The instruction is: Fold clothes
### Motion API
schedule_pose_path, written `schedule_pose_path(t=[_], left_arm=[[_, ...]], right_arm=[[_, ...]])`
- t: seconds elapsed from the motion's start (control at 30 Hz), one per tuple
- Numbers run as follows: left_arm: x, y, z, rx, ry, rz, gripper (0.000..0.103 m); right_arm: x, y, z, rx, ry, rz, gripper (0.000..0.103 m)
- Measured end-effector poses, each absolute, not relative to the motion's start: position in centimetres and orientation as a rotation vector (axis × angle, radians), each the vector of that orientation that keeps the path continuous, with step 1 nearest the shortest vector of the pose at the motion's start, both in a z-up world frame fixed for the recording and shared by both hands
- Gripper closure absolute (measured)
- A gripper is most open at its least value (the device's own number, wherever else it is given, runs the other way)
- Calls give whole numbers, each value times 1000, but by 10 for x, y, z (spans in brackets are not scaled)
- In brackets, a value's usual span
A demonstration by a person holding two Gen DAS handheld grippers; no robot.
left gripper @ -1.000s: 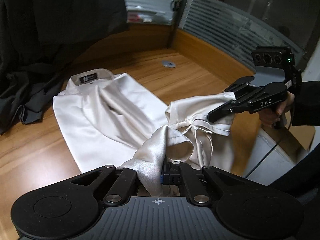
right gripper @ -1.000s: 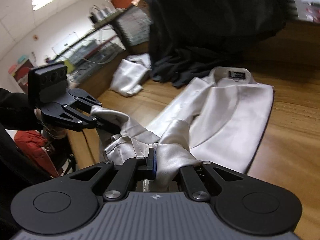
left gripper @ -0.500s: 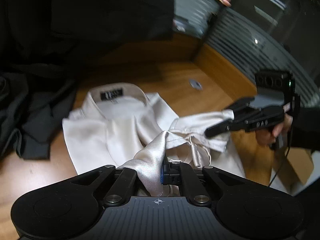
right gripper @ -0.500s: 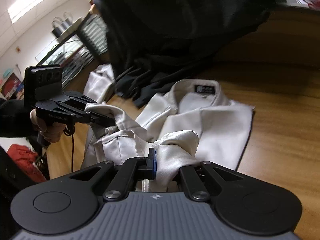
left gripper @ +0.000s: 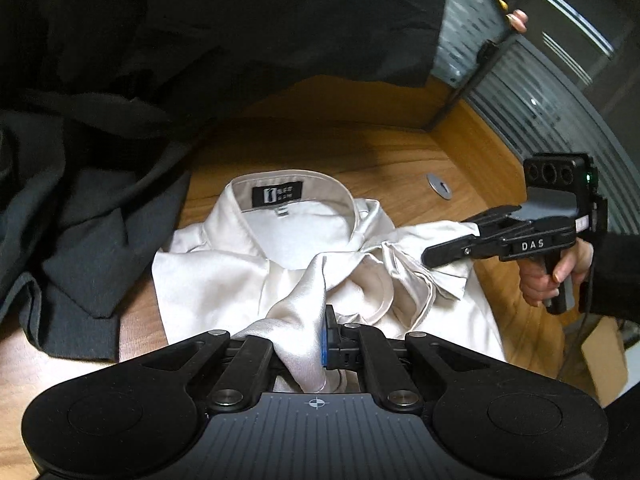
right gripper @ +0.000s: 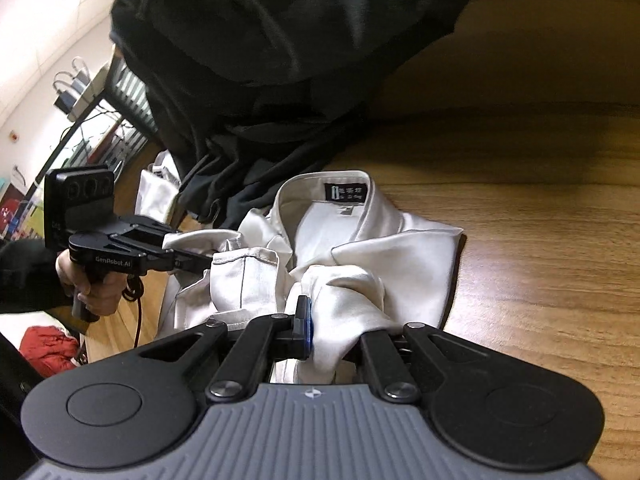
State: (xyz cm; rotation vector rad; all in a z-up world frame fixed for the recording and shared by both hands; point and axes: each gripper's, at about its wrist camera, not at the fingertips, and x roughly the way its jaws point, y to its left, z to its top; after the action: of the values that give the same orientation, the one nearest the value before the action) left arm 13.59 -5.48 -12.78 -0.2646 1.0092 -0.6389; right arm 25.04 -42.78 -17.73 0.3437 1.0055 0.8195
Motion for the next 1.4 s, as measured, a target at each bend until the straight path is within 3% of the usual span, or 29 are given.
schedule_pose_path(t=[0.07, 0.13, 0.27, 0.3, 0.33, 0.4, 0.7, 1.1, 1.27, 1.33, 1.4], left_arm=[[139, -52, -129, -281, 1010, -624, 97], [142, -50, -129, -289, 1004, -613, 96], [153, -44, -133, -376, 1026, -601, 86], [156, -42, -134, -407, 1030, -593, 77], [157, -40, -135, -432, 1023, -579, 55], [161, -35, -134, -466, 996, -544, 33], [178, -26, -133, -402, 957, -416, 34], [132, -53, -90, -44, 959, -379, 35], [119, -74, -96, 43, 1006, -426, 50], [120, -87, -103, 60, 1022, -459, 73], [124, -100, -110, 87, 1030, -491, 81]], right_arm=[[255, -428, -177, 364, 1011, 817, 96], [259, -430, -178, 396, 1009, 810, 80], [267, -433, -179, 436, 998, 782, 64], [269, -434, -180, 440, 994, 775, 59], [271, -434, -180, 443, 990, 769, 56], [275, -434, -180, 442, 981, 758, 52], [293, -423, -176, 277, 954, 634, 51], [246, -392, -124, -28, 955, 567, 51], [212, -391, -115, -94, 985, 514, 51], [197, -393, -114, -101, 996, 504, 51], [183, -396, -114, -94, 1011, 497, 51]])
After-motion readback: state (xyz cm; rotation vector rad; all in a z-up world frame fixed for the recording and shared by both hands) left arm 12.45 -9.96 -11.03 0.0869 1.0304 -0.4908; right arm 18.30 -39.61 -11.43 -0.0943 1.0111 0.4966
